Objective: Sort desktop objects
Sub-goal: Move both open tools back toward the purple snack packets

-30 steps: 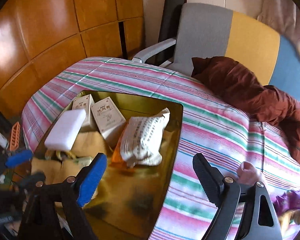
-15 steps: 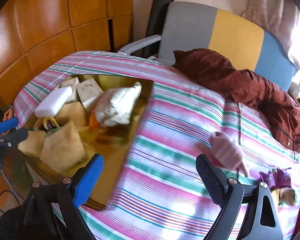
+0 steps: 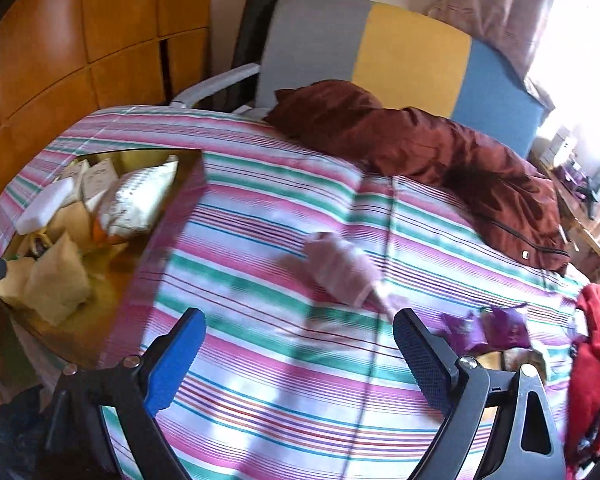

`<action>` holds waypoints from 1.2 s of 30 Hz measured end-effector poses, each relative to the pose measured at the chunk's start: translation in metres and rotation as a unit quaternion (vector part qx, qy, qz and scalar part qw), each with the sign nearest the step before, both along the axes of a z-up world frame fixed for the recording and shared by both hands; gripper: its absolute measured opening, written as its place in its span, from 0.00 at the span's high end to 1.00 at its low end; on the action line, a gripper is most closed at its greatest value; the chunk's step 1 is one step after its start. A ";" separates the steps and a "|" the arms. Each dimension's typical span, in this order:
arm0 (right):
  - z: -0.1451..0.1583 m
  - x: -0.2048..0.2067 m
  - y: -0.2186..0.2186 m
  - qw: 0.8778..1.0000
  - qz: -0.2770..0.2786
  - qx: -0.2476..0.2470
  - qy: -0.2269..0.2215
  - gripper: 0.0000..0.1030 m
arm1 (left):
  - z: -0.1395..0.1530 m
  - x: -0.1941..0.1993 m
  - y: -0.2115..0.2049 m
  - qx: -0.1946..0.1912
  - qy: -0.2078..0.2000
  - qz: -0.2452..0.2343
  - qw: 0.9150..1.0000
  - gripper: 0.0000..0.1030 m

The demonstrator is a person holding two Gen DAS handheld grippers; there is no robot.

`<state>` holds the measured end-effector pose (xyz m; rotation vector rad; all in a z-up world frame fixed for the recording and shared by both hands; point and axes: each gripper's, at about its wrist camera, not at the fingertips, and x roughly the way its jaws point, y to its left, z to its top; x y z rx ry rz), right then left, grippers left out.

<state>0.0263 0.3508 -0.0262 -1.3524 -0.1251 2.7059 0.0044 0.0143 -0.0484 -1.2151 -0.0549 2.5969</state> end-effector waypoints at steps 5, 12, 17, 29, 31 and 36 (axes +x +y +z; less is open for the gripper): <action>0.000 0.009 0.032 0.999 -0.036 -0.001 -0.006 0.07 | -0.003 -0.002 0.000 0.000 -0.005 -0.001 1.000 0.35; -0.007 0.023 0.078 0.996 -0.087 -0.022 -0.020 0.07 | 0.003 0.000 0.004 0.008 0.006 -0.015 1.000 0.35; -0.002 0.034 0.116 0.990 -0.132 -0.045 -0.016 0.07 | 0.008 0.000 0.014 0.014 0.009 -0.033 0.999 0.35; 0.002 0.081 0.240 0.935 -0.300 -0.185 0.040 0.07 | 0.010 0.003 0.048 0.008 0.003 -0.082 0.997 0.35; -0.004 0.083 0.246 0.928 -0.310 -0.204 0.036 0.07 | 0.012 0.004 0.057 0.008 0.003 -0.095 0.995 0.35; -0.007 0.081 0.246 0.928 -0.312 -0.201 0.033 0.07 | 0.012 0.008 0.085 0.009 -0.004 -0.133 0.991 0.35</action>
